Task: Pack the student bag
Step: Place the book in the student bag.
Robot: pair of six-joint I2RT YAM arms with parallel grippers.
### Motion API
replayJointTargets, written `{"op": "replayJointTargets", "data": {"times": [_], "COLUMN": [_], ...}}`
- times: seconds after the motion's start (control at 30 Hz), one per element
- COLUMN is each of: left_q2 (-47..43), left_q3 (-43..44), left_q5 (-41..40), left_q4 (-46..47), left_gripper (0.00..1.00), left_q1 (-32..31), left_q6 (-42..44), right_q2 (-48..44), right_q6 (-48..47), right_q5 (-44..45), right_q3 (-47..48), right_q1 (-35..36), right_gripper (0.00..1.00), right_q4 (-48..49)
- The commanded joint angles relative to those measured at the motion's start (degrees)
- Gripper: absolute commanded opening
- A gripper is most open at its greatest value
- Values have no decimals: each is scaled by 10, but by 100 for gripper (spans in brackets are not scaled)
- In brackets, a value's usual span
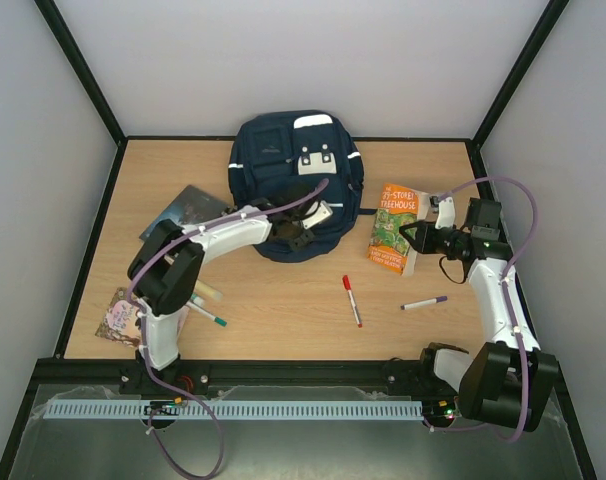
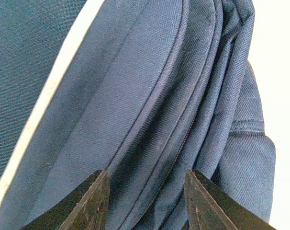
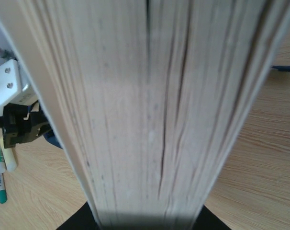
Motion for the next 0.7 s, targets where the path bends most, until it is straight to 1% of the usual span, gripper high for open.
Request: {"op": "replayJointTargets", "data": {"times": [0.0,0.07,0.17,0.3,0.43,0.57,0.67], "left_q2": [-28,-22,-13,-6,-3,22,34], "left_q3": [-13,-11,-14,-29,-30,-14,3], "left_q5": [40,66,68,58,85,55,61], "left_q4": [-21,-28,-32,-23,-19,-20,-32], "left_gripper": [46,46,49,49,50,48,49], "left_q1": [21,23,22,22,20,15,6], "left_q6": [24,31,38,50,56,58,63], "right_q2": [-5,-2,2,8,11,12,11], "right_q6": [-5,-5,-7,-7,-9,-10,-10], "right_q5": [-49,-53,-51,-56,-58,-57,-57], "right_q3": [3,2,2,3,4,3,3], "right_q1": [-3,-3,-3,-3,-3,-3,-3], "right_gripper": [1,1,1,1,1,1,1], "right_q4": [17,17,17,15,14,15,14]}}
